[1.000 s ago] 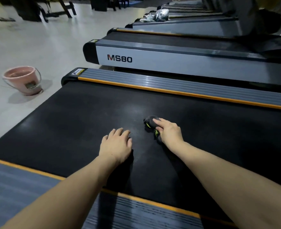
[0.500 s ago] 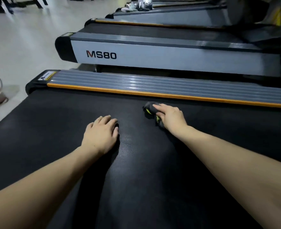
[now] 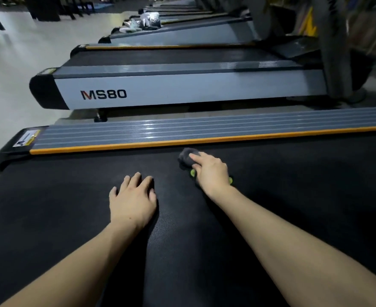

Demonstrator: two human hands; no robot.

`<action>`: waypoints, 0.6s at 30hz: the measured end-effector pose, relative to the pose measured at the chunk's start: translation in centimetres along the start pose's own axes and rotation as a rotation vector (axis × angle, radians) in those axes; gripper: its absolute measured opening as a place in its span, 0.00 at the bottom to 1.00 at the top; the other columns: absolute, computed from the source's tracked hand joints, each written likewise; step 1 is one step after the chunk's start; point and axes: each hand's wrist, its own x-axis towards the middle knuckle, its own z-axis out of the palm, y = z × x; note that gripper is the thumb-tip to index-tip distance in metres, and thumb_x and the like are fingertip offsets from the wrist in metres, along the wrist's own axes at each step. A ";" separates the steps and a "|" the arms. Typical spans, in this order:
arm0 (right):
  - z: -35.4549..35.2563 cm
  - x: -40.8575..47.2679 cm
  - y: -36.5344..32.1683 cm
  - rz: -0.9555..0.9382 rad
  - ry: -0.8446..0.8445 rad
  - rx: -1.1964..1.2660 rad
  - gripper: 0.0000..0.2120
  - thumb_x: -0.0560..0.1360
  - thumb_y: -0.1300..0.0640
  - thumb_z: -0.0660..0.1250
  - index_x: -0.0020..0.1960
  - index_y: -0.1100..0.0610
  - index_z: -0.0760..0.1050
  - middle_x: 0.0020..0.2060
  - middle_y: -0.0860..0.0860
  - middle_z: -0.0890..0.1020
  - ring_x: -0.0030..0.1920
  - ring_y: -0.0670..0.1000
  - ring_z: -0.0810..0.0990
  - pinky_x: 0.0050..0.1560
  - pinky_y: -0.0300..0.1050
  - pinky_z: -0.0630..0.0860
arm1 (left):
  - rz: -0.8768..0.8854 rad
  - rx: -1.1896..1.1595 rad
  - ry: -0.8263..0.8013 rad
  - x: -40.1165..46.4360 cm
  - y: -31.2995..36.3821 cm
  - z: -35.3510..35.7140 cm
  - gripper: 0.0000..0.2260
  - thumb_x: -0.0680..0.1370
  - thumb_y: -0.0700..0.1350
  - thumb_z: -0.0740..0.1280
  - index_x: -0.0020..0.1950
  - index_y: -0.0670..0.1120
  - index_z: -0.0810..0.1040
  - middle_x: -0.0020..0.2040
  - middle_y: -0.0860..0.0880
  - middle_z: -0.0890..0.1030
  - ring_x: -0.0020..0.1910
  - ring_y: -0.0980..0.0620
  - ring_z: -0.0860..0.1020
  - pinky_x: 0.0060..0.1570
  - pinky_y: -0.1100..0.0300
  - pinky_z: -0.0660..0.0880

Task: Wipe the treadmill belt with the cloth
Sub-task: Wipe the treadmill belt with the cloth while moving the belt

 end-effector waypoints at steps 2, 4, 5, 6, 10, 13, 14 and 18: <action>1.1 -0.1 -2.3 -0.028 -0.013 0.006 0.14 0.81 0.53 0.62 0.66 0.45 0.76 0.70 0.48 0.73 0.69 0.53 0.72 0.65 0.51 0.70 | 0.018 -0.017 0.011 0.1 -0.1 -0.2 0.17 0.81 0.55 0.52 0.70 0.62 0.67 0.79 0.54 0.63 0.79 0.49 0.56 0.75 0.42 0.55; 1.3 0.4 -3.5 -0.068 -0.001 0.010 0.15 0.81 0.53 0.62 0.66 0.44 0.75 0.70 0.48 0.74 0.68 0.53 0.73 0.65 0.52 0.71 | 0.038 -0.020 0.023 0.4 -0.3 -0.4 0.18 0.82 0.56 0.52 0.71 0.62 0.67 0.79 0.54 0.63 0.79 0.49 0.56 0.75 0.42 0.55; 0.7 0.5 -3.3 -0.105 -0.005 0.015 0.15 0.81 0.53 0.62 0.66 0.43 0.75 0.68 0.47 0.75 0.66 0.54 0.74 0.64 0.52 0.72 | 0.045 -0.012 0.020 0.5 -0.4 -0.4 0.18 0.82 0.56 0.52 0.71 0.63 0.67 0.79 0.54 0.63 0.79 0.49 0.57 0.75 0.42 0.56; 0.2 0.3 -2.4 -0.145 -0.012 0.003 0.15 0.81 0.52 0.63 0.66 0.42 0.75 0.67 0.46 0.77 0.64 0.55 0.76 0.62 0.52 0.73 | 0.057 -0.001 0.007 0.7 -0.6 -0.4 0.18 0.82 0.57 0.51 0.72 0.63 0.66 0.79 0.54 0.63 0.79 0.49 0.57 0.75 0.43 0.56; -3.3 0.4 6.4 0.070 0.085 -0.083 0.15 0.78 0.49 0.64 0.64 0.38 0.75 0.60 0.44 0.80 0.57 0.58 0.80 0.55 0.50 0.77 | 0.121 -0.001 -0.018 1.2 -1.1 -1.2 0.19 0.81 0.59 0.54 0.71 0.61 0.68 0.76 0.55 0.67 0.77 0.49 0.61 0.74 0.45 0.61; -4.2 0.3 8.1 0.324 0.187 -0.085 0.13 0.79 0.50 0.64 0.62 0.40 0.77 0.56 0.50 0.82 0.54 0.61 0.80 0.52 0.50 0.77 | 0.138 0.010 -0.015 1.8 -2.2 -2.3 0.18 0.79 0.61 0.57 0.67 0.61 0.71 0.71 0.55 0.71 0.72 0.50 0.67 0.71 0.47 0.63; -3.6 0.3 6.9 0.350 0.199 -0.095 0.13 0.79 0.52 0.63 0.62 0.41 0.77 0.55 0.51 0.82 0.54 0.61 0.80 0.51 0.49 0.76 | 0.125 0.020 -0.017 1.8 -2.8 -2.4 0.18 0.79 0.63 0.58 0.67 0.61 0.71 0.70 0.54 0.72 0.71 0.50 0.68 0.71 0.46 0.63; 0.7 1.3 -1.6 0.201 0.161 -0.106 0.10 0.80 0.55 0.62 0.57 0.46 0.78 0.56 0.50 0.80 0.53 0.57 0.79 0.44 0.46 0.69 | 0.123 0.022 -0.070 1.4 -4.8 -2.0 0.23 0.78 0.68 0.56 0.70 0.61 0.70 0.72 0.54 0.70 0.71 0.50 0.68 0.69 0.47 0.67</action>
